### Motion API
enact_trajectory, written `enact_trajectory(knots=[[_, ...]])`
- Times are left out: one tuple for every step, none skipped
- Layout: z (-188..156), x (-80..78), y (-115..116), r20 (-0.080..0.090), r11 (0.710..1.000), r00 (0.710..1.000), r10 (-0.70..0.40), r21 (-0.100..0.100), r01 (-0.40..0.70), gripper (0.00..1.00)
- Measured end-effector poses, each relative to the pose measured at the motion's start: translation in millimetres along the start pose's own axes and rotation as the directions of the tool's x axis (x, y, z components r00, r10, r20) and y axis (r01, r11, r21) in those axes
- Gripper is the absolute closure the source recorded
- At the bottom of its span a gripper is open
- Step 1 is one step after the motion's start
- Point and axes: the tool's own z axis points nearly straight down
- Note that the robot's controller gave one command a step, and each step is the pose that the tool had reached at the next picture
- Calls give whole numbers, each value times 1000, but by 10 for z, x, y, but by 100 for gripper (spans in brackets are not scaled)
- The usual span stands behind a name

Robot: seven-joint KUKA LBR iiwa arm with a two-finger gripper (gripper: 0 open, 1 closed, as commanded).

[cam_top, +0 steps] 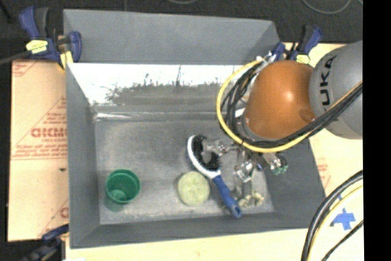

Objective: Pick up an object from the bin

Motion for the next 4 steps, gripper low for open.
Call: enact_trajectory(knots=[[170,-183,-79,11,975,975,-223,14,223,0],[514,-78,-88,12,838,838,-546,17,546,0],[689,-555,271,2,729,729,-685,13,685,0],[754,-299,422,18,768,768,-640,40,639,100]])
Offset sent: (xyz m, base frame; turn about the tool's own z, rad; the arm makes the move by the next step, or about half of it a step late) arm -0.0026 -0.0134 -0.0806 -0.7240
